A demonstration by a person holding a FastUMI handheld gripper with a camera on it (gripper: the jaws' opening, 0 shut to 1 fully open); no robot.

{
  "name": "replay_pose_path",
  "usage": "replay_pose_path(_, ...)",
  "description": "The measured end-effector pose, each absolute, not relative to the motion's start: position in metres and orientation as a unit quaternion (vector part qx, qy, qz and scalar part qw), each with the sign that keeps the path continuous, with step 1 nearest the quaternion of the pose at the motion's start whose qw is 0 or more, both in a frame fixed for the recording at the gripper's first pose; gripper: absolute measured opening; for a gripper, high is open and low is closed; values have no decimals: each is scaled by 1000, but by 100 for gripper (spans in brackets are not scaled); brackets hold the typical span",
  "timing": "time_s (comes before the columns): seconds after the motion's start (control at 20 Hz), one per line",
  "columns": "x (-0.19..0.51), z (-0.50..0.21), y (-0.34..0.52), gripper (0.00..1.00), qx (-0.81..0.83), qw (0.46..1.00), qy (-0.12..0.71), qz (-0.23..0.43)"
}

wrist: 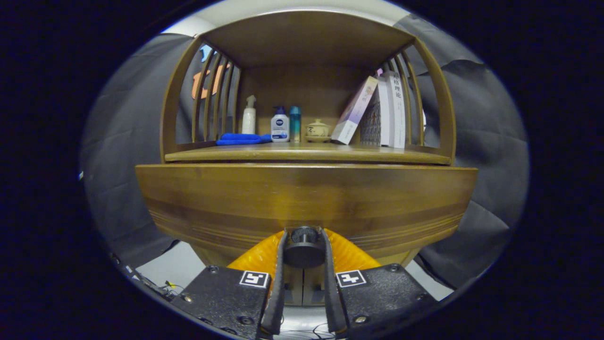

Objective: Pull open the drawer, take out the items inside it, and place them on the countertop above the cabinet.

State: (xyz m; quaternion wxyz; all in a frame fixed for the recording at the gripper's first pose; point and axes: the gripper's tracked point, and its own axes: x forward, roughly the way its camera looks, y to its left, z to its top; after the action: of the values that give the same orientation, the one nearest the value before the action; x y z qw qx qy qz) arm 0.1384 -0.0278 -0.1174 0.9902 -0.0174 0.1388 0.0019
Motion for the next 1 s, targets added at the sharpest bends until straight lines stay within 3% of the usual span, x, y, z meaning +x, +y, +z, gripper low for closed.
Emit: replay_pose_path(1.0,30,-129,-16,39,-4,983,177,38)
